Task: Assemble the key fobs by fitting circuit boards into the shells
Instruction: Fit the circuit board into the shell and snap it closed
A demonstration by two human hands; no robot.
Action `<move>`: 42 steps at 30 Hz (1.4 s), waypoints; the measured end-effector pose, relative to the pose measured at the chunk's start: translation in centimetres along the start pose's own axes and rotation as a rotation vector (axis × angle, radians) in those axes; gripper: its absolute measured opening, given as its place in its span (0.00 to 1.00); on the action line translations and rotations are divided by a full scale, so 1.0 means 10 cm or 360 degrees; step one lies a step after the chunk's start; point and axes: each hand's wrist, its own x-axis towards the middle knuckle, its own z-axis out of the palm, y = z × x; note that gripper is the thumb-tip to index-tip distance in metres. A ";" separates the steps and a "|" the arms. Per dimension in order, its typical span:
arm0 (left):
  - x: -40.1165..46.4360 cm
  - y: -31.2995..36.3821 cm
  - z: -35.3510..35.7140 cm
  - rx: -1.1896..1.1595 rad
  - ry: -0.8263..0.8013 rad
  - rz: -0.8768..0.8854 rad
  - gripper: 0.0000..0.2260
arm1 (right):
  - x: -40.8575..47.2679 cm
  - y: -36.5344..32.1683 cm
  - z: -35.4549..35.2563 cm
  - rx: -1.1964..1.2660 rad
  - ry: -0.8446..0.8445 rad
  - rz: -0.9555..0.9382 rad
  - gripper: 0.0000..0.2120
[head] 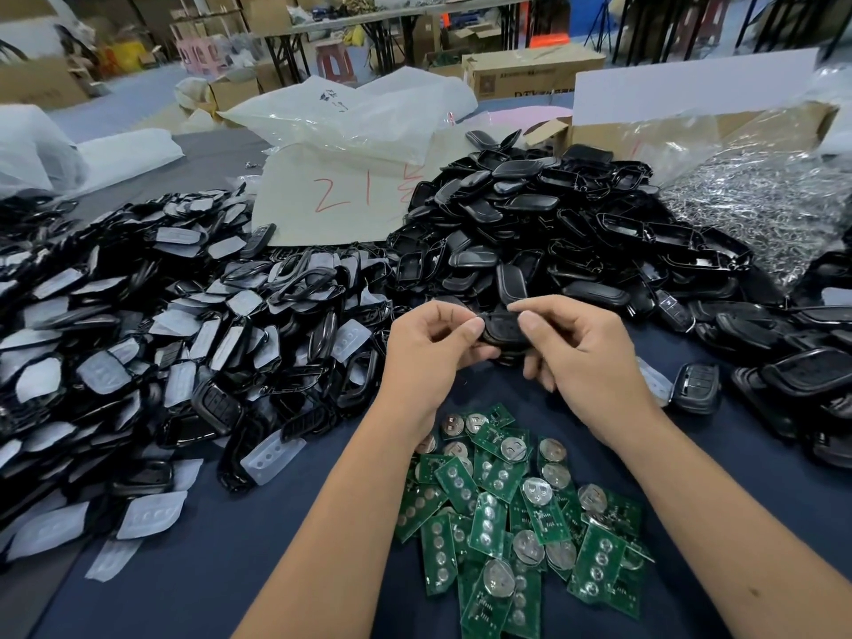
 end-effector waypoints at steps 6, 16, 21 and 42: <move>0.02 0.01 -0.01 -0.0052 0.0080 -0.0053 0.07 | -0.07 -0.11 0.04 -0.0383 -0.0083 -0.0161 0.19; -0.01 0.04 -0.02 -0.0176 -0.0031 0.0016 0.06 | -0.04 -0.06 0.05 -0.0332 -0.0095 -0.0096 0.16; -0.03 0.04 -0.04 -0.0199 -0.0072 0.0078 0.04 | -0.03 -0.03 0.05 -0.0336 -0.0159 -0.0101 0.16; -0.01 0.03 -0.04 -0.0258 -0.0021 -0.0045 0.03 | -0.07 -0.04 0.05 -0.0222 0.0112 -0.0206 0.21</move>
